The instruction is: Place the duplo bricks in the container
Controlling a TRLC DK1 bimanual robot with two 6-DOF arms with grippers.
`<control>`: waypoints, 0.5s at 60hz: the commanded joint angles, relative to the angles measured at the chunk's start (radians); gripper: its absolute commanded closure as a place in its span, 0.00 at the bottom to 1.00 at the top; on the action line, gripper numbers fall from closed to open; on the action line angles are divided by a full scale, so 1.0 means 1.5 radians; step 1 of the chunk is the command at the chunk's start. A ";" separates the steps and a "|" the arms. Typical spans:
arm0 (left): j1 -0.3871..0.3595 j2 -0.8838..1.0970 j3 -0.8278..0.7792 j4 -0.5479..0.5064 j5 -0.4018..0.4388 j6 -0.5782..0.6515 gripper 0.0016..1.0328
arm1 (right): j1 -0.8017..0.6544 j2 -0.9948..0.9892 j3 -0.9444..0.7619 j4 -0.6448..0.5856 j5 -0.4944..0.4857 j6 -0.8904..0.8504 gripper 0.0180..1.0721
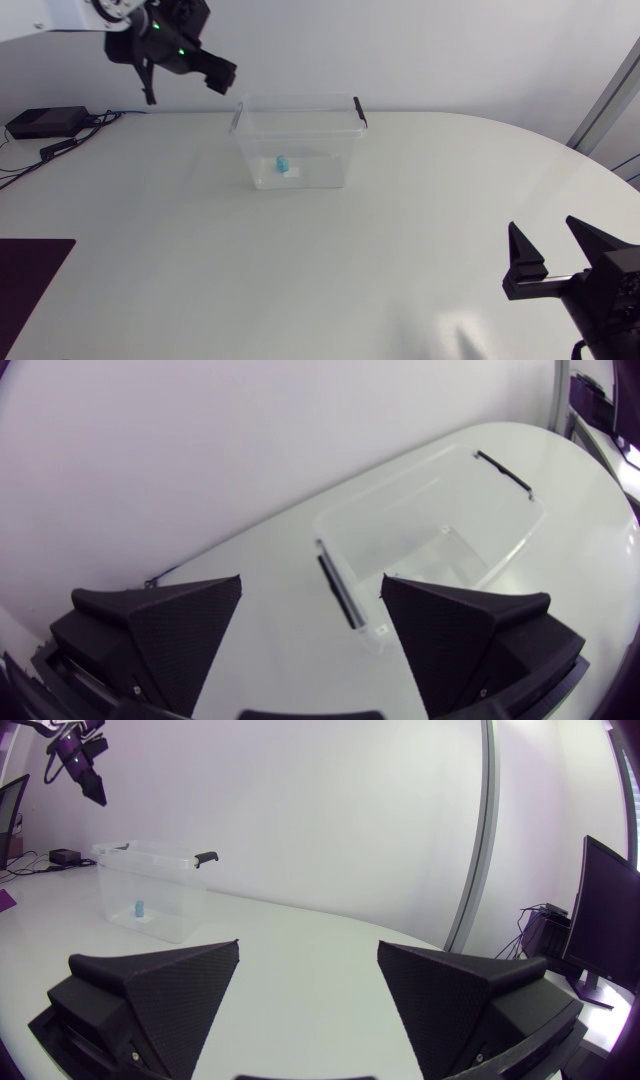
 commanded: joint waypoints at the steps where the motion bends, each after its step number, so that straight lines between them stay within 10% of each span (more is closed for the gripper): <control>1: 0.000 -0.069 -0.054 0.018 -0.029 -0.029 0.04 | -0.004 -0.006 -0.014 0.008 -0.005 -0.011 0.05; 30: -0.012 -0.341 -0.290 0.108 -0.144 -0.037 0.04 | -0.004 -0.005 -0.014 0.008 -0.005 -0.011 0.05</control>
